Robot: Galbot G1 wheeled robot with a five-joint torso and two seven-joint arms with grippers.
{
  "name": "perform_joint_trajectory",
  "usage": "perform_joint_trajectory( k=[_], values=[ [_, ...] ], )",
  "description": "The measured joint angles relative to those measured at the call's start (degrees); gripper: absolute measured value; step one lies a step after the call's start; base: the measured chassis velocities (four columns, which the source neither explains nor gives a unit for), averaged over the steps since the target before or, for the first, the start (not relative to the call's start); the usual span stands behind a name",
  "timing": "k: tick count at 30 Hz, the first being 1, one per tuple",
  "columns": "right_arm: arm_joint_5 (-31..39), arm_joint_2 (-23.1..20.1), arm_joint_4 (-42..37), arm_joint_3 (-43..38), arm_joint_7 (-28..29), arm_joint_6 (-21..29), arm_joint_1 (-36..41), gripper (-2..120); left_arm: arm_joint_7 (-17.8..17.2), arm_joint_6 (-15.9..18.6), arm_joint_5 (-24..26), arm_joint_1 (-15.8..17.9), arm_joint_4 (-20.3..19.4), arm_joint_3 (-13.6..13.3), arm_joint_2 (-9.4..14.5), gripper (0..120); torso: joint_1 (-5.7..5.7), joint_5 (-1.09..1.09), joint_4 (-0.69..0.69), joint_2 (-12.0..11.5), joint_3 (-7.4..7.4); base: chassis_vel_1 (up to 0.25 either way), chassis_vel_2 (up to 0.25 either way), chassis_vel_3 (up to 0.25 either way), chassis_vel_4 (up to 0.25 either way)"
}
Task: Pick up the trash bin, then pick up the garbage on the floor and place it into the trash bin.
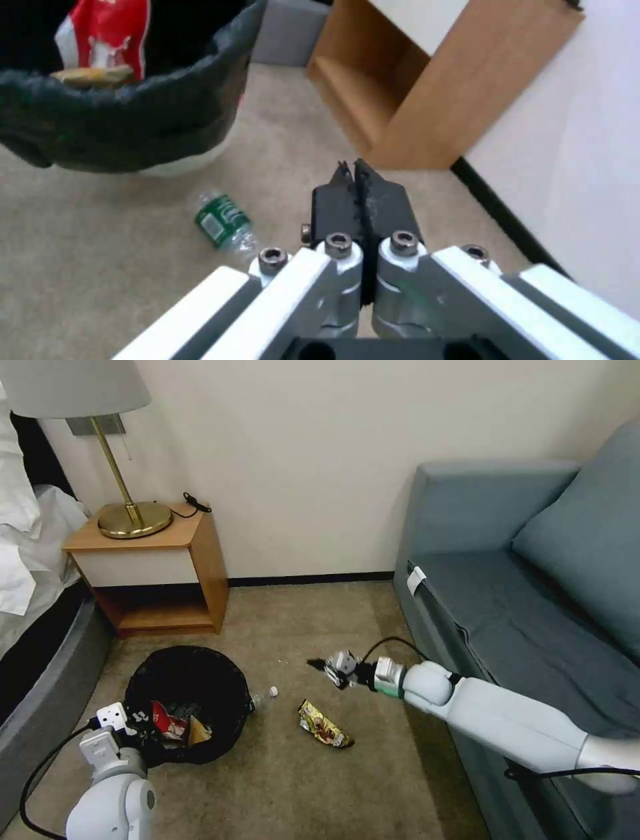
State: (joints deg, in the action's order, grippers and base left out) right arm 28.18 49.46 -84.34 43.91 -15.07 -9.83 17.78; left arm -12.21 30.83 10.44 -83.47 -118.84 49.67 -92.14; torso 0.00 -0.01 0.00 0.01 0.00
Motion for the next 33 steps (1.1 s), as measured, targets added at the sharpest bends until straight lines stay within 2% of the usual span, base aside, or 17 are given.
perform_joint_trajectory(
  k=[7,10,12,13,16,17,20,21,24,26,30,31,33],
  values=[
    [0.25,3.09,4.21,4.62,2.47,0.64,0.20,0,0.15,0.49,0.83,-0.31,-1.97,0.55,0.00,1,0.00,0.02,0.00,0.00,0.00,0.000,0.000,0.000,0.000],
    [0.74,4.99,7.61,6.74,3.47,1.01,-0.30,13,0.17,1.09,1.02,-0.54,-3.56,0.83,0.00,1,0.01,0.01,0.00,-0.01,0.00,0.000,0.000,0.000,0.000],
    [1.15,5.21,8.10,7.50,3.76,1.32,-0.63,15,0.19,1.16,1.06,-0.63,-3.90,0.90,0.00,1,0.00,0.01,0.00,0.00,0.00,0.000,0.000,0.000,0.000],
    [1.78,5.39,8.47,8.51,4.05,1.70,-1.08,19,0.31,1.22,1.08,-0.76,-4.34,1.01,0.00,1,0.00,0.01,0.00,0.00,0.00,0.000,0.000,0.000,0.000],
    [6.92,6.03,9.38,14.34,4.98,3.86,-3.59,35,0.72,1.30,1.04,-0.99,-5.65,1.40,0.00,1,0.00,-0.01,-0.01,0.00,0.00,0.000,0.000,0.000,0.000],
    [6.92,6.03,9.38,14.34,4.98,3.86,-3.59,35,0.72,1.30,1.04,-0.99,-5.65,1.40,0.00,1,0.00,-0.01,-0.01,0.00,0.00,0.000,0.000,0.000,0.000],
    [11.63,7.76,13.19,19.25,5.03,4.78,-5.53,50,0.89,1.25,1.04,-0.99,-6.76,1.72,0.00,1,0.00,0.00,-0.01,0.00,0.00,0.000,0.000,0.000,0.000],
    [11.63,7.76,13.19,19.25,5.03,4.78,-5.53,50,0.89,1.25,1.04,-0.99,-6.76,1.72,0.00,1,0.00,0.00,-0.01,0.00,0.00,0.000,0.000,0.000,0.000],
    [13.05,9.38,17.62,22.64,5.09,4.80,-6.36,64,1.00,0.86,1.27,-0.76,-6.81,2.15,0.00,1,0.00,0.01,0.00,0.00,0.00,0.000,0.000,0.000,0.000],
    [13.30,9.51,18.24,23.29,5.10,4.79,-6.60,67,0.99,0.80,1.33,-0.75,-6.81,2.24,0.00,1,0.00,0.01,0.00,0.00,0.00,0.000,0.000,0.000,0.000],
    [15.33,10.52,21.17,26.40,5.43,5.15,-6.97,86,1.03,0.30,1.83,-0.86,-6.81,2.37,0.00,1,0.00,0.00,-0.01,0.00,0.00,0.000,0.000,0.000,0.000],
    [15.33,10.52,21.17,26.40,5.43,5.15,-6.97,86,1.03,0.30,1.83,-0.86,-6.81,2.37,0.00,1,0.00,0.00,-0.01,0.00,0.00,0.000,0.000,0.000,0.000],
    [15.31,11.58,22.67,26.62,5.50,5.14,-6.20,94,1.09,-0.12,1.98,-0.88,-6.55,2.36,0.00,1,0.00,0.02,-0.01,-0.01,0.00,0.000,0.000,0.000,0.000]
  ],
)
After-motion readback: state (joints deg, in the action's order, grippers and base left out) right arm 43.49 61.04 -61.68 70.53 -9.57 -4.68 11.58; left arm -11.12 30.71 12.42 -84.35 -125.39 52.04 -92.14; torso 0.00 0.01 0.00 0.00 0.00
